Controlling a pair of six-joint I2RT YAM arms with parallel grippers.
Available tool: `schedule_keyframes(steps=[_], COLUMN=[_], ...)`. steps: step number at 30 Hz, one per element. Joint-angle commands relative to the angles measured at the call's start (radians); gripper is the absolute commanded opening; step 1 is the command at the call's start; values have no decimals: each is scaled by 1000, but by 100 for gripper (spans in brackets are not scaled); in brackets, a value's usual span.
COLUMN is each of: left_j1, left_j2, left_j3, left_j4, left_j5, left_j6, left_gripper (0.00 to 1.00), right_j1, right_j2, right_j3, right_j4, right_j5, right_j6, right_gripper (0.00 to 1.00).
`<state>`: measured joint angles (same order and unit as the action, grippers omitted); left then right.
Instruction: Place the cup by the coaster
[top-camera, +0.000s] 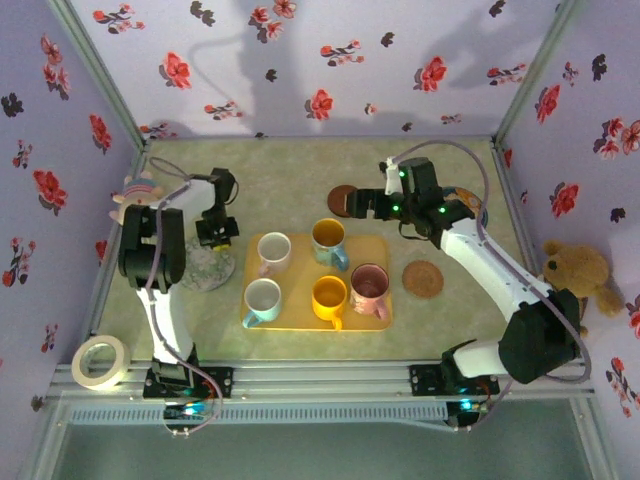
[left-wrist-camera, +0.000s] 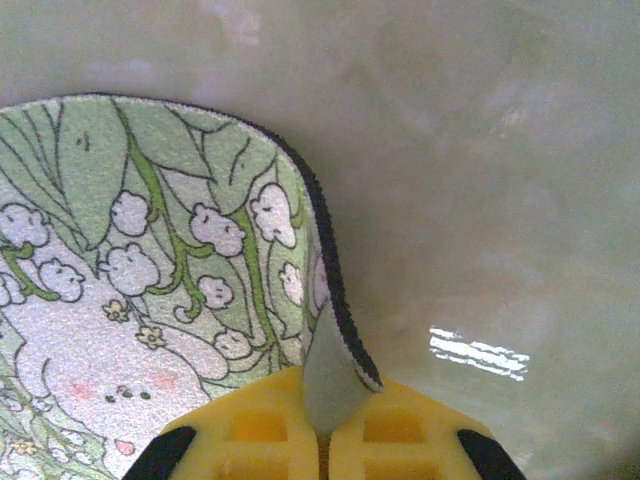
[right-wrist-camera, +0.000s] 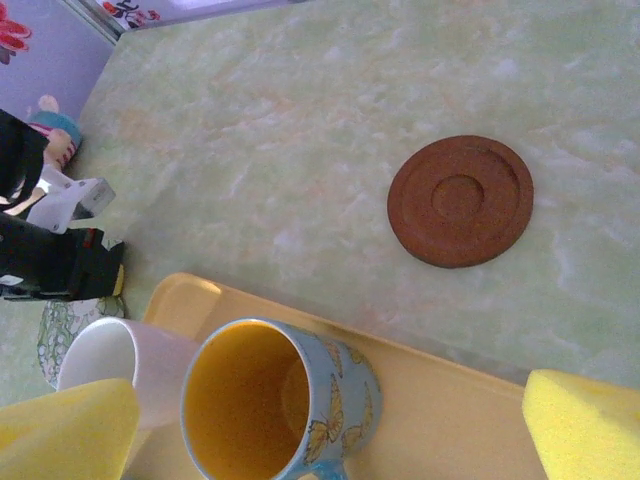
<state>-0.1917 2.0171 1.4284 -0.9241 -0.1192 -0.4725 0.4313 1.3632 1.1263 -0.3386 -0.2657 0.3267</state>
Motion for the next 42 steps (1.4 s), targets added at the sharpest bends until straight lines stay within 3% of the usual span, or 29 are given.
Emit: schedule_keyframes(steps=[1,11,32,42], left_j1=[4,17,67,84], left_j2=[44,135,411,493], left_j3=[93,261,750,881], left_j4=[28,-35,-194,-210], left_j5=[11,6,21,45], left_j6=[-3,45,104,107], left_gripper=[0,0,0,0], right_j1=[9,40,142,150], right_j2=[-3,38,197,213], right_j3=[-3,24,166,177], right_j4=[57,112,70,37], right_j5=[-20,-96,-112,-76], right_j6=[20,31,-1,-17], right_gripper=[100,100,100,100])
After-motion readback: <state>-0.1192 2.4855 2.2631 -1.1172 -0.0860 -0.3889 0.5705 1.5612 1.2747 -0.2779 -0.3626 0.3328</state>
